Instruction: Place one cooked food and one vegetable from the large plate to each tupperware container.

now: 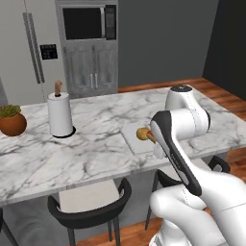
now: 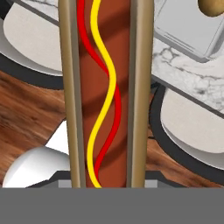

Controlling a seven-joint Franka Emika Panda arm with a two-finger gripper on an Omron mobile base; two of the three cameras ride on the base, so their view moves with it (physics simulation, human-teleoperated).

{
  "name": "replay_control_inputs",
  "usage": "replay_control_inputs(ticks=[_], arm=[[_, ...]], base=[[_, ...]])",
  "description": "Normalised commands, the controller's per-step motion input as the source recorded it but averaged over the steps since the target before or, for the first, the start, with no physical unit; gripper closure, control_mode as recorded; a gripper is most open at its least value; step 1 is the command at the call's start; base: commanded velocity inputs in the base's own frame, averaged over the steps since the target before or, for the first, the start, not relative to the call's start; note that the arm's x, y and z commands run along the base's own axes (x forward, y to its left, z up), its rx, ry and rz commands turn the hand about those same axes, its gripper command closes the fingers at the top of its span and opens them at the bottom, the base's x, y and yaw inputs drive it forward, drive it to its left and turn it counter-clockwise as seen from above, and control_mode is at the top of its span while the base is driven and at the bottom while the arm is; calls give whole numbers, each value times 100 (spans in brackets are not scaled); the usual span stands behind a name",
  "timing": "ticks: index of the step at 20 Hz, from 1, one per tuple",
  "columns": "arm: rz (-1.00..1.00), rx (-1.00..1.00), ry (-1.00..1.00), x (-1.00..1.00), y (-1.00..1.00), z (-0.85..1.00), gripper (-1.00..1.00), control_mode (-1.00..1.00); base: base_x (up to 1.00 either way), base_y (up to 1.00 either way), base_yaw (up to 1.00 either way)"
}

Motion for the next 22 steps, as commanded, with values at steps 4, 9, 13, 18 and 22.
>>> replay_control_inputs(ticks=[4,9,13,18,22], arm=[[0,0,0,0,0,0,100,100],[0,0,0,23,2,0,100,-100],[-6,0,1,46,21,0,100,-100],[-34,0,10,57,19,0,100,-100],[-43,4,19,68,0,0,100,-100]], base=[[10,1,0],[3,0,0],[0,0,0],[0,0,0],[0,0,0]])
